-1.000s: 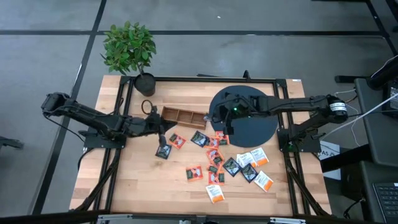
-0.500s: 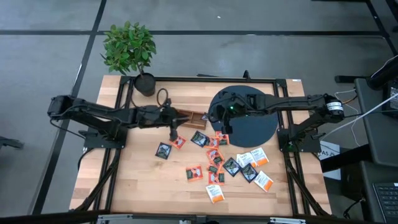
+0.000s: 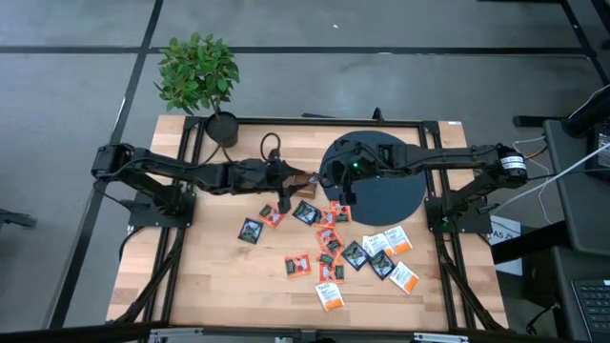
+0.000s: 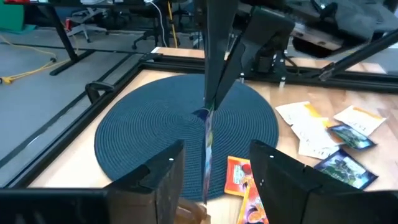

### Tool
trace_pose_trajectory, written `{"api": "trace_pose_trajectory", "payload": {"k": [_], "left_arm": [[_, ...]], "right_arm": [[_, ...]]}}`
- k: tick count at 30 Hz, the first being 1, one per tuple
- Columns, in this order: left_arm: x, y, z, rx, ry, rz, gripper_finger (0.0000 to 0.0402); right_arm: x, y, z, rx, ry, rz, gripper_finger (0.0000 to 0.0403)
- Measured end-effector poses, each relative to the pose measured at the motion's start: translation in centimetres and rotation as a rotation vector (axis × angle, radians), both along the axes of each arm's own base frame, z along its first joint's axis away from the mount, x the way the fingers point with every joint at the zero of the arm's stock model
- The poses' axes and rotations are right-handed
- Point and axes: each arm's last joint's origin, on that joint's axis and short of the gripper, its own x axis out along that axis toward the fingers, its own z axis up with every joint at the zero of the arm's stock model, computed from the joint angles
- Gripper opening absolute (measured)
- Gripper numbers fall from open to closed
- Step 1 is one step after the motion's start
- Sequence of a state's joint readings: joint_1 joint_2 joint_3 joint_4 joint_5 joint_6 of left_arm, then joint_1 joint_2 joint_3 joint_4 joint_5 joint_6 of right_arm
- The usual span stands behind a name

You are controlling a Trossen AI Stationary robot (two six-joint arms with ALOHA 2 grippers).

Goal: Pick & Place Tea
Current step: Put the dark blue tea bag into the left section of the wooden organizer

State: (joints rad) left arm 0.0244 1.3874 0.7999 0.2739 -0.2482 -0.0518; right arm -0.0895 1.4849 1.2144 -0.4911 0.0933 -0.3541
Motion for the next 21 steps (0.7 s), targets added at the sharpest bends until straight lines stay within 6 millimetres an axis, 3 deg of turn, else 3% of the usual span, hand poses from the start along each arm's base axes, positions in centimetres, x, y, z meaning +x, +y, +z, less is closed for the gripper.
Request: {"api": "trace_pose_trajectory", "payload": {"k": [12,21], "left_arm": [[0.9,1.3,0.4,-0.007,-0.015,0.042,0.0194],[1.0,1.2,0.4,-0.064,-0.022,-0.051,0.0194]], "right_arm": [[0.0,0.2,0.0,-0.001,-0.001,0.048,0.0001],[0.1,0.2,0.1,-0.01,-0.014,0.057,0.0001]]}}
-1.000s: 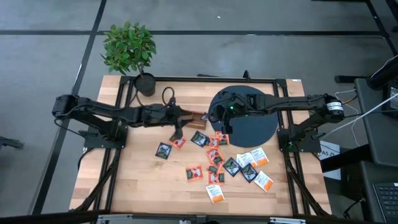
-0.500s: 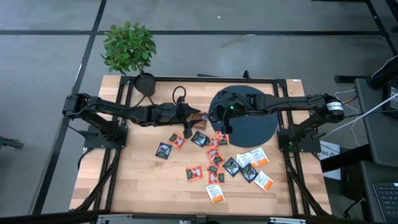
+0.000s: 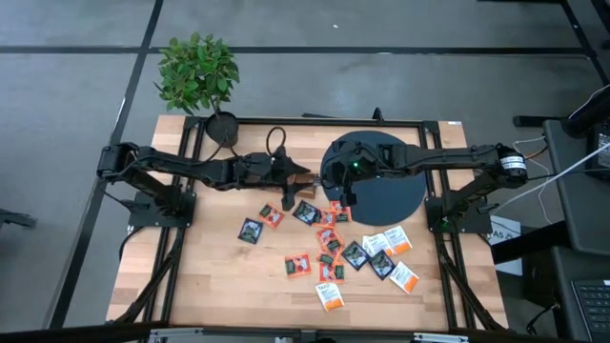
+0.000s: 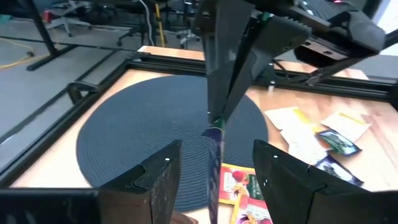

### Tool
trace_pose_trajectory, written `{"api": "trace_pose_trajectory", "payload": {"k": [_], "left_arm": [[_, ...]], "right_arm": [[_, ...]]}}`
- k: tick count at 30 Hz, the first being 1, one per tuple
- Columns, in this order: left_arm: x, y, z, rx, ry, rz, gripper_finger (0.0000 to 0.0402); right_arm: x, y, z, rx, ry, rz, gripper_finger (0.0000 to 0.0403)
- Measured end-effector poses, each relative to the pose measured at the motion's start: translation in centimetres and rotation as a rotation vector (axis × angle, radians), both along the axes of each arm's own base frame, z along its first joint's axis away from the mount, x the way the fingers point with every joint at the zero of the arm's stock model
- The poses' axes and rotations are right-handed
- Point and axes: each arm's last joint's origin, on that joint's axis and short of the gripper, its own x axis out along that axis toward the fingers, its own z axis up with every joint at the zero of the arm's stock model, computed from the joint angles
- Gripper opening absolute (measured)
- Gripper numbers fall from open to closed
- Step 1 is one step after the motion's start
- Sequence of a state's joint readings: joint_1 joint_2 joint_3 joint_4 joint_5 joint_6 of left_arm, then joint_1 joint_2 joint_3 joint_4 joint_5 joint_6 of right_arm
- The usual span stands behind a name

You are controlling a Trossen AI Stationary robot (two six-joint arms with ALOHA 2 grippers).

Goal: Pick & Place Tea
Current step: Put the dark blue tea bag into the left section of the wooden organizer

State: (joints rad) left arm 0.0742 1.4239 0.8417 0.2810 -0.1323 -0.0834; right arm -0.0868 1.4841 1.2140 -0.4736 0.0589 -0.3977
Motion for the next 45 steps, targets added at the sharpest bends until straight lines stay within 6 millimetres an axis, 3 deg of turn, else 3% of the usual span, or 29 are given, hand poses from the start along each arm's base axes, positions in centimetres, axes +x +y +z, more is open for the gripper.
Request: {"api": "trace_pose_trajectory", "payload": {"k": [9,21,28,38,45], "left_arm": [[0.8,0.1,-1.1,0.019,0.014,-0.01,0.019],[0.9,0.1,-0.8,0.049,-0.015,-0.012,0.017],[0.9,0.1,-0.8,0.077,-0.013,-0.016,0.0123],[0.9,0.1,-0.9,0.098,-0.001,-0.024,0.0011],[0.9,0.1,-0.9,0.102,0.002,-0.027,0.0002]], "right_arm": [[0.0,0.0,0.1,-0.001,-0.007,0.0,0.0001],[0.0,0.0,0.1,0.0,-0.007,0.0,0.0001],[0.0,0.0,0.1,0.0,-0.006,-0.001,0.0001],[0.0,0.0,0.0,0.0,-0.006,0.0,0.0002],[0.0,0.0,0.0,0.0,-0.005,-0.001,0.0006]]}}
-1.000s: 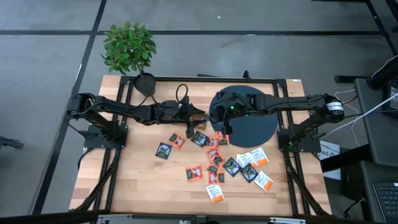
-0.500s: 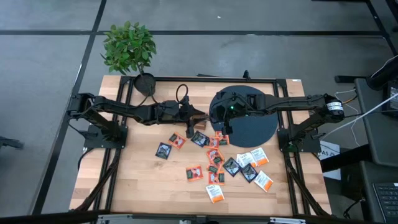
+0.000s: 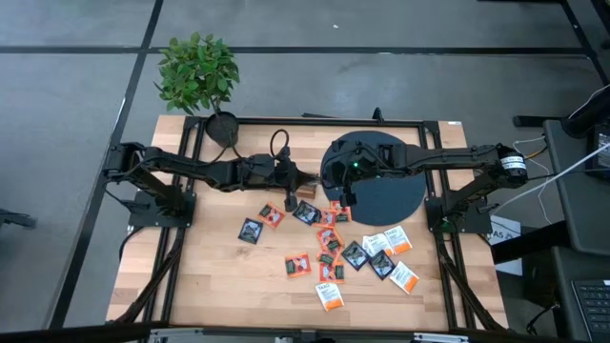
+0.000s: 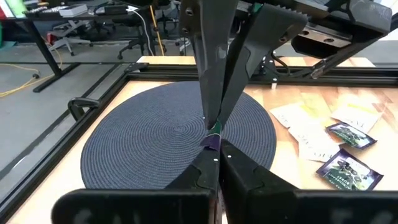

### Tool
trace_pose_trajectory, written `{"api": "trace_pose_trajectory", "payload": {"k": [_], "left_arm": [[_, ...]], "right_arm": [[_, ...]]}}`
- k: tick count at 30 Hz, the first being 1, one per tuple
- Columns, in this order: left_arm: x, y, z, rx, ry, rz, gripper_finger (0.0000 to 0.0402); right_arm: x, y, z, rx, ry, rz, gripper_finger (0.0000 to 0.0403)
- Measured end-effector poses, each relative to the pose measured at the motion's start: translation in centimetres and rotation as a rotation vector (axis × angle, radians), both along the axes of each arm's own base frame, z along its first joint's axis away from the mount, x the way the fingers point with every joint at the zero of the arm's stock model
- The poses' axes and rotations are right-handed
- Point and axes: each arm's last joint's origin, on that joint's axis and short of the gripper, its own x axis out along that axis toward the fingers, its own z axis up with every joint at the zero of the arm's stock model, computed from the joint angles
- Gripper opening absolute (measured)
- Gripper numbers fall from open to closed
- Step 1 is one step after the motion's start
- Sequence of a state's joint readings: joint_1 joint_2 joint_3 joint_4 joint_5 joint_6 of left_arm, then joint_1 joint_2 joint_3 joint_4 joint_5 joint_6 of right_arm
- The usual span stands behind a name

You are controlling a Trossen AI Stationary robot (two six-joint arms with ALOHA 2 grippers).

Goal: Pick & Place Tea
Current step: Put the dark blue tea bag into the left section of the wooden organizer

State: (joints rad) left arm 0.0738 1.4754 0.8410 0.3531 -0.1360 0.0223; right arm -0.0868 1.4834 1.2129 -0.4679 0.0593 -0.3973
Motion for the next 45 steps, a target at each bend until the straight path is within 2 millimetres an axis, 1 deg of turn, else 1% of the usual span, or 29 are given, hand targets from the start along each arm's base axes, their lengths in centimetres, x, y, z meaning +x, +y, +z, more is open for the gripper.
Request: {"api": "trace_pose_trajectory", "payload": {"k": [4,6,9,12,16,20,23,25,27,30,33,35,37,42,43,45], "left_arm": [[0.0,0.0,-0.1,-0.001,0.007,-0.001,0.0002],[-0.1,-0.2,0.0,0.007,0.01,-0.009,0.0002],[-0.2,-0.3,0.1,0.034,0.021,-0.019,0.0002],[-0.7,-0.3,0.7,0.041,0.022,-0.021,0.0002],[-1.6,-0.1,1.0,0.044,0.076,-0.014,0.0002],[-2.6,0.0,1.6,0.064,0.109,0.008,0.0002],[-3.4,-0.1,2.1,0.092,0.085,0.001,0.0002],[-4.2,0.0,1.9,0.119,0.033,-0.027,0.0002],[-5.3,0.4,1.3,0.114,0.013,-0.063,0.0002],[-7.3,1.1,0.5,0.083,0.004,-0.055,0.0002],[-9.1,1.8,-0.5,0.084,0.011,-0.027,0.0002],[-10.3,2.3,-0.8,0.093,0.0,-0.05,0.0002],[-11.4,2.9,-1.0,0.094,-0.017,-0.071,0.0002],[-13.8,4.5,-0.9,0.079,-0.066,-0.095,0.0002],[-14.1,4.8,-0.8,0.066,-0.079,-0.11,0.0002],[-14.5,5.0,-0.8,0.042,-0.096,-0.175,0.0002]], "right_arm": [[0.0,0.0,0.0,-0.001,-0.004,0.001,0.0011],[0.1,0.0,0.0,-0.001,-0.009,0.001,0.0022],[0.2,0.0,0.1,-0.002,-0.023,0.0,0.0054],[0.2,0.0,0.2,-0.003,-0.032,0.001,0.0095],[0.2,-0.1,0.3,-0.012,-0.04,-0.001,0.0148],[0.0,-0.3,1.0,-0.079,-0.068,-0.047,0.0186],[-0.3,-0.7,1.6,-0.096,-0.092,-0.082,0.0203],[-0.5,-1.0,1.7,-0.057,-0.1,-0.081,0.021],[-0.7,-1.2,1.8,-0.024,-0.099,-0.067,0.0212],[-0.9,-1.5,1.7,0.021,-0.091,-0.106,0.0207],[-1.1,-1.7,1.3,0.056,-0.081,-0.144,0.0185],[-1.0,-1.8,0.7,0.076,-0.097,-0.164,0.0159],[-1.0,-1.8,-0.1,0.098,-0.111,-0.182,0.0124],[-1.2,-1.7,-2.8,0.136,-0.14,-0.211,0.0019],[-1.2,-1.6,-3.4,0.145,-0.157,-0.215,0.001],[-1.1,-1.4,-4.4,0.157,-0.229,-0.205,0.0011]]}}
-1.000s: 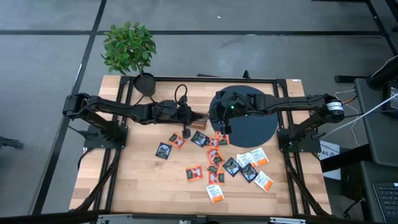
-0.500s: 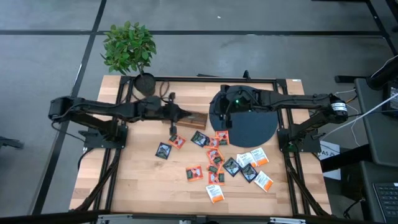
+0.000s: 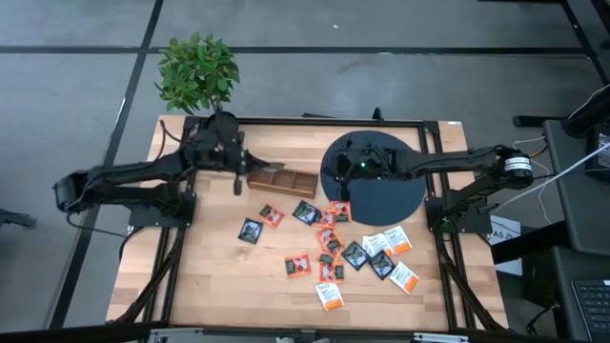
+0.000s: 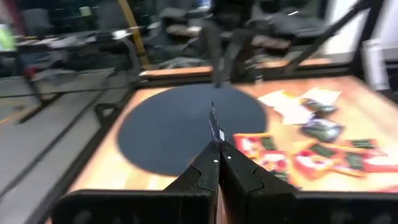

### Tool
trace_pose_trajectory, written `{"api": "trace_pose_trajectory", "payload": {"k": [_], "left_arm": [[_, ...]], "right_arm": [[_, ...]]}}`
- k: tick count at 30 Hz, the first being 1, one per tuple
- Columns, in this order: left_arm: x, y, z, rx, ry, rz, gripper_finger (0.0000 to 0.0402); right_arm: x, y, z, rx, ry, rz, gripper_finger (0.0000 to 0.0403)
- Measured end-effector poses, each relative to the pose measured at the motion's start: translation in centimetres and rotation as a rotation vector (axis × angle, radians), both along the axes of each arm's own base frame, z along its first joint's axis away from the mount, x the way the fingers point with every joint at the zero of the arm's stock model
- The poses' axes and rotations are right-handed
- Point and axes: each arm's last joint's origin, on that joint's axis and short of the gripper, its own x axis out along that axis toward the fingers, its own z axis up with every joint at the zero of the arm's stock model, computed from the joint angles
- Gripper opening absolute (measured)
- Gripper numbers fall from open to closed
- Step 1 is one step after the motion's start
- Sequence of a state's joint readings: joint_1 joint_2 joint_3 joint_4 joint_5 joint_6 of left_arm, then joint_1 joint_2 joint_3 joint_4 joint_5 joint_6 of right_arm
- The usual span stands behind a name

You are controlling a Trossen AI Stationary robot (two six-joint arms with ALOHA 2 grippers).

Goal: Pick & Place Tea
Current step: Put the dark blue tea bag into the left section of the wooden organizer

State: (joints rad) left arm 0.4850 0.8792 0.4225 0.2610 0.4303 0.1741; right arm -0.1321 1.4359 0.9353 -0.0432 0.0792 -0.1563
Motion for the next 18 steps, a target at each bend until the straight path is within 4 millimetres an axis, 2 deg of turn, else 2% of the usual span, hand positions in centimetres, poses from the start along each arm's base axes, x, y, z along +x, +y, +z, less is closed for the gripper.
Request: {"api": "trace_pose_trajectory", "payload": {"k": [4,9,12,15,18], "left_arm": [[-0.7,0.5,-0.8,0.0,-0.039,-0.061,0.0002],[-1.6,0.7,-3.7,-0.028,-0.004,-0.018,0.0002],[-2.4,0.7,-5.0,-0.02,-0.037,0.01,0.0002],[-3.0,0.8,-5.4,0.03,-0.107,0.033,0.0002],[-3.5,1.3,-5.9,0.028,-0.083,0.07,0.0002]], "right_arm": [[-0.6,1.0,-2.5,0.055,-0.1,0.071,0.0005],[-1.6,1.8,-4.8,0.07,-0.093,0.09,0.0007],[-1.9,1.9,-5.3,0.091,-0.079,0.081,0.0004],[-1.9,2.2,-5.4,0.095,-0.069,0.087,0.0005],[-1.8,2.3,-5.3,0.093,-0.083,0.092,0.0006]]}}
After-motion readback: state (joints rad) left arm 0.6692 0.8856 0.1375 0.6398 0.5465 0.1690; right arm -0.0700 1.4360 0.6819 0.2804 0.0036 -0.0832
